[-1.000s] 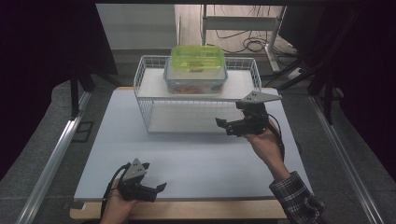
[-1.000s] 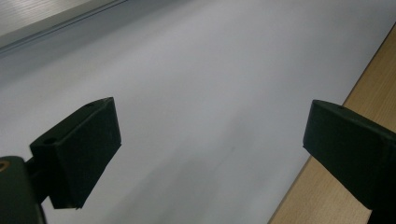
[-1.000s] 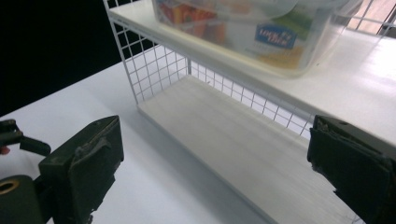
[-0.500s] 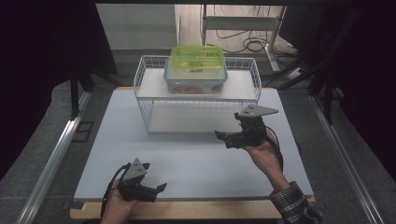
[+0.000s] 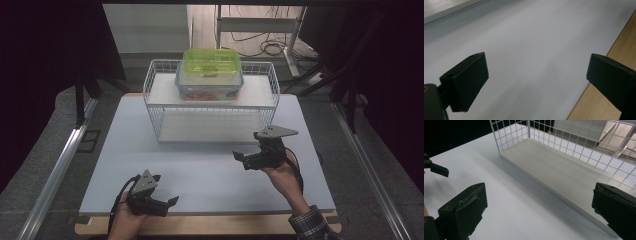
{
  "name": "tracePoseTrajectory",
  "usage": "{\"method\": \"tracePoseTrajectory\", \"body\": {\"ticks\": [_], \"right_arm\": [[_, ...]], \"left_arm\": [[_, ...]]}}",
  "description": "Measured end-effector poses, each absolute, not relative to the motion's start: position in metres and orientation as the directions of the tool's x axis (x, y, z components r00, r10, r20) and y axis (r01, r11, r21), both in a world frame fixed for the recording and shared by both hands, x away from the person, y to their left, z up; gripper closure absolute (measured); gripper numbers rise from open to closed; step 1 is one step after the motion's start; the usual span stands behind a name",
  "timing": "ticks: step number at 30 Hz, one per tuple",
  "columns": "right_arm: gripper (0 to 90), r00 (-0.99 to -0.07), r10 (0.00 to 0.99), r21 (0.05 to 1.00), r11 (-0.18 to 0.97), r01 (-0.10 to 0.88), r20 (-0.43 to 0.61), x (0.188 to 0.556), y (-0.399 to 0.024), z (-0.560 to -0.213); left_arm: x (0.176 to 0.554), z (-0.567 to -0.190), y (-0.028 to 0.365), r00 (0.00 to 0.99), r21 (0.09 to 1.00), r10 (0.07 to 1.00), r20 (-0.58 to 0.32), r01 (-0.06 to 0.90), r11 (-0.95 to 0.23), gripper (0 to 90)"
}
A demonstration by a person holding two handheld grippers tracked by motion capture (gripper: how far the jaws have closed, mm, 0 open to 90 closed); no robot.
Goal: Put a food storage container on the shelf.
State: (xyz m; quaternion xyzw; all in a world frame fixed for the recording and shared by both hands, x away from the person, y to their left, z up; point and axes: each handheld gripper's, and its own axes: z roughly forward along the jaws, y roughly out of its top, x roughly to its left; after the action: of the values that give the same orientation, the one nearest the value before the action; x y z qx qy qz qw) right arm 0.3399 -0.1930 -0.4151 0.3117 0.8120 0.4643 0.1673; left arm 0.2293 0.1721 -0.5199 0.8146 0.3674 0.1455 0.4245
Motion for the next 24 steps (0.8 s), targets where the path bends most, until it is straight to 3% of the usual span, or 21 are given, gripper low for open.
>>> {"method": "tracePoseTrajectory", "body": {"ticks": [24], "right_arm": [[0.0, -0.693, 0.721, 0.849, 0.359, 0.387, 0.012, 0.308, -0.224, -0.451]], "left_arm": [[0.229, -0.519, 0.172, 0.694, 0.800, 0.715, -0.082, 0.473, -0.368, 4.0]]}}
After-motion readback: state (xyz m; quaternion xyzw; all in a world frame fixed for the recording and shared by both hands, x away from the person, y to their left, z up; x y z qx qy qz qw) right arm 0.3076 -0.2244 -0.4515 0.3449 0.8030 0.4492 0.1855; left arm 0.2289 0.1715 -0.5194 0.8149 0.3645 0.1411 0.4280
